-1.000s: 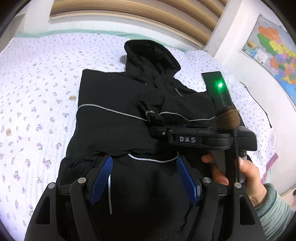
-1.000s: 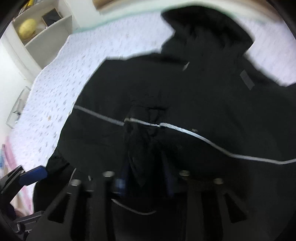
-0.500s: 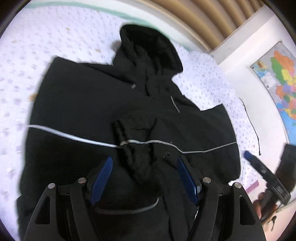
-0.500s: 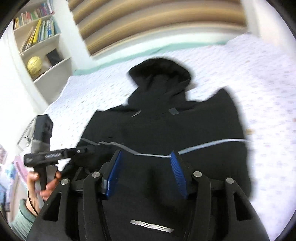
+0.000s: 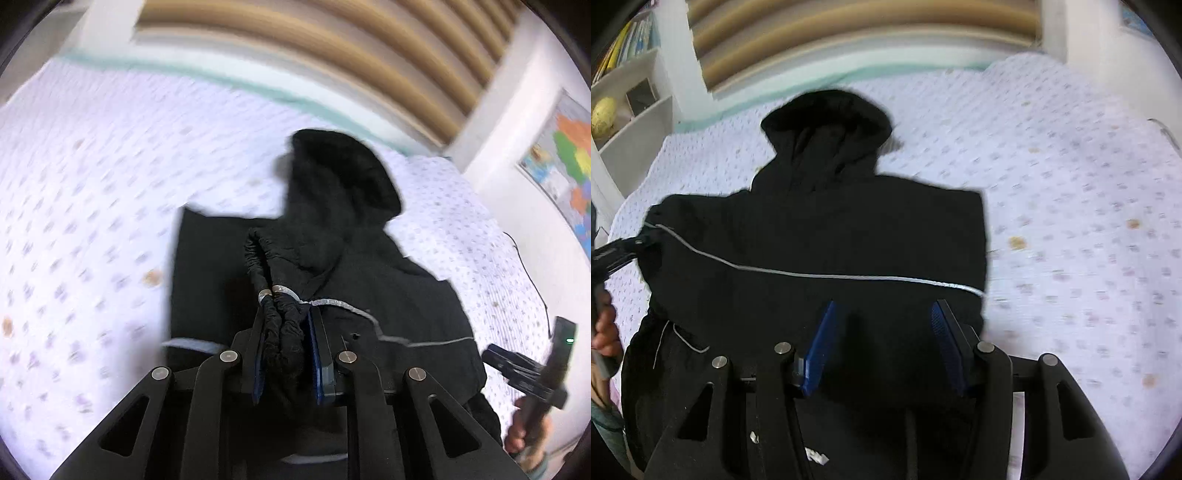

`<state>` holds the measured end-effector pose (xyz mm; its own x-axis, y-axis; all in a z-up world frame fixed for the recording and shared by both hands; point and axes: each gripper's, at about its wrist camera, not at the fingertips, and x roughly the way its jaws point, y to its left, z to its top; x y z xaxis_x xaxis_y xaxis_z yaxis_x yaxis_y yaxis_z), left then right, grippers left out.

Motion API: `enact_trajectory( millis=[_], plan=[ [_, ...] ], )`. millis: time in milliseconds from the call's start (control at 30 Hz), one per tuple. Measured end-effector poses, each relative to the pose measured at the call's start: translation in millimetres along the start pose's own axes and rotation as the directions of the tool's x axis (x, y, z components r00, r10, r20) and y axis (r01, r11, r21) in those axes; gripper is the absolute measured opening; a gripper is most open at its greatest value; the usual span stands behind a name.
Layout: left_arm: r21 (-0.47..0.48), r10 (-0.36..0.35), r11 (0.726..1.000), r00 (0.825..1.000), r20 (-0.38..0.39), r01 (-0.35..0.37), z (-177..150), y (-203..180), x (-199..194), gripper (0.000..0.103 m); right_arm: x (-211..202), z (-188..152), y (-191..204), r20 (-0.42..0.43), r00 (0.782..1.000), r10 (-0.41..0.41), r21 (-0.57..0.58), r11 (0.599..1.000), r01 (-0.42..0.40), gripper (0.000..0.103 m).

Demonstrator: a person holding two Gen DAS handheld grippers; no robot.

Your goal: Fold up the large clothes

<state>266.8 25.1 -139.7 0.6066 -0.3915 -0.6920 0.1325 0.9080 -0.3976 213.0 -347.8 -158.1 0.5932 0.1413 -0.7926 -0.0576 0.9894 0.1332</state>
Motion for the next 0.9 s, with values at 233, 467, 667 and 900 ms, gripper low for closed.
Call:
enact_trajectory(
  millis=[233,467,667,900],
  plan=[
    [-0.108,-0.025,0.994,0.990,-0.136,0.011,-27,54,30,0.023,71,-8,29,-0.109,0.984,-0.142,-0.082,0.988,0.134,0.062],
    [0.036,0.004,0.999,0.995,0.098,-0.008,-1,10,-44,0.053,23,31,32,-0.008,1.000,0.026,-0.044,0.999,-0.027,0.066],
    [0.204,0.037,0.979,0.996,-0.081,-0.020,0,-50,27,0.053,57,55,59,-0.027,0.999,-0.031,-0.090,0.996,0.029,0.078],
    [0.211,0.112,0.974,0.982,-0.151,-0.079,-26,-27,82,0.053,100,28,59,-0.068,0.995,-0.073,-0.189,0.980,0.059,0.080]
  ],
)
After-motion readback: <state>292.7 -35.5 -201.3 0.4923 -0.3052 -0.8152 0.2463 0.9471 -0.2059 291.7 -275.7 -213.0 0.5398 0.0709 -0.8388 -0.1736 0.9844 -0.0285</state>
